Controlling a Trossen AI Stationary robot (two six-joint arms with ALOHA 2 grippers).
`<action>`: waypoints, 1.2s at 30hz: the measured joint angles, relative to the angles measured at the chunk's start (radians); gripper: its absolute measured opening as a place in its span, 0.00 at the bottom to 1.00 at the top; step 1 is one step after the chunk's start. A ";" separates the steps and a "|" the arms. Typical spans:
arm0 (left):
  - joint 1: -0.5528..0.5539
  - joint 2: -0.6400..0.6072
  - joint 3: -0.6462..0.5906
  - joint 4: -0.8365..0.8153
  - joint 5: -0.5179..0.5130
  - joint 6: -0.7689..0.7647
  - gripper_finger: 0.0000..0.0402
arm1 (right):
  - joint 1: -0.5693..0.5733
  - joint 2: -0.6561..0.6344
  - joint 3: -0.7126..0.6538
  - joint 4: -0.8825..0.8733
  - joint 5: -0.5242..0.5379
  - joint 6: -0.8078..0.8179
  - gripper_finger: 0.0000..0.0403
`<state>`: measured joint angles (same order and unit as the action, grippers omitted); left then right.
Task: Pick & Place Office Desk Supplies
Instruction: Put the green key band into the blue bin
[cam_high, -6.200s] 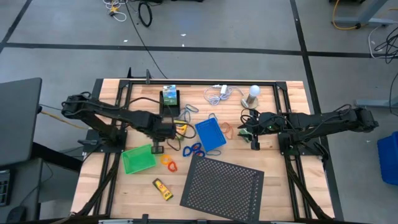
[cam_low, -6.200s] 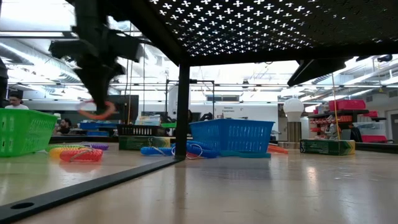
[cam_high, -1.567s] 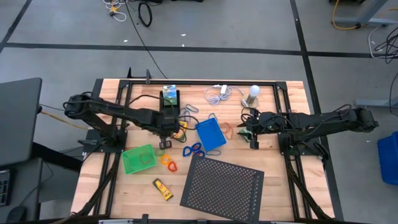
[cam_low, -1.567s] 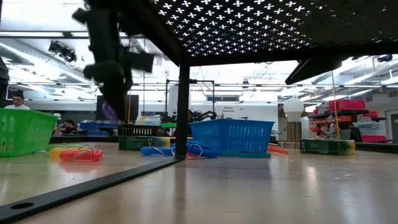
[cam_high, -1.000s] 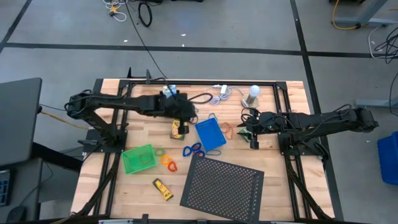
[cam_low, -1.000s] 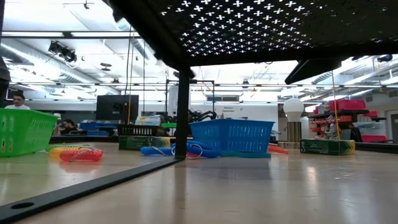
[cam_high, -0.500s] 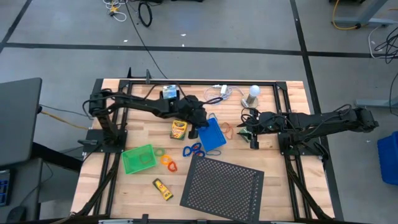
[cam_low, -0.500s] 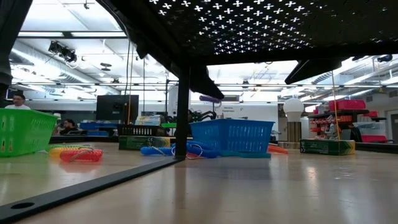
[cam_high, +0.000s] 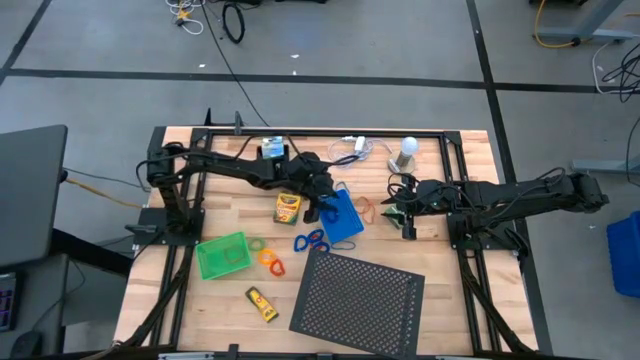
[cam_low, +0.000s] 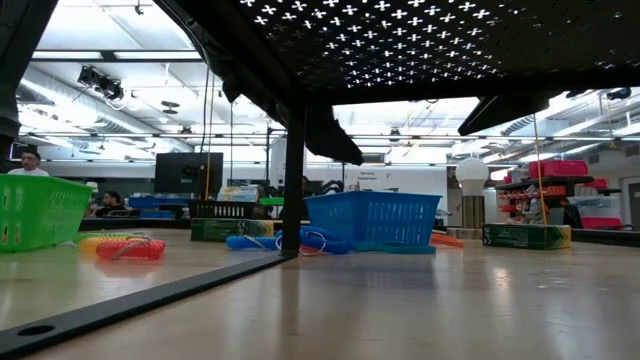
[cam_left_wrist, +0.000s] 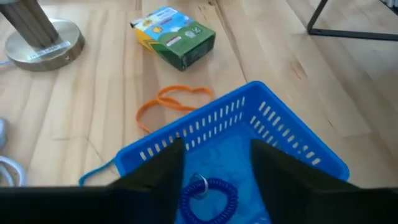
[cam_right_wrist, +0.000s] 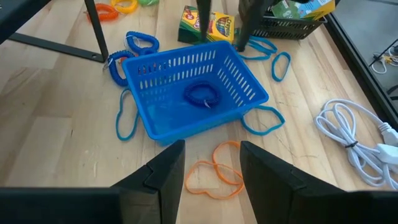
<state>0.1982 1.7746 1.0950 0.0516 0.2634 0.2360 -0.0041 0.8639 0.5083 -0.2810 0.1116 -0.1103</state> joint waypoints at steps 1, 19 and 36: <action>0.000 -0.010 0.000 -0.011 0.000 0.000 0.56 | 0.000 0.000 0.000 0.000 0.000 0.000 0.41; -0.220 -0.295 0.001 -0.892 -0.283 -0.274 0.66 | 0.000 0.000 0.000 0.000 -0.001 -0.002 0.41; -0.297 -0.303 -0.298 -0.686 -0.253 -0.511 0.66 | 0.000 0.000 0.000 0.007 -0.002 -0.018 0.41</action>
<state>-0.0990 1.4715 0.7972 -0.6343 0.0100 -0.2755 -0.0044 0.8636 0.5083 -0.2740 0.1101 -0.1284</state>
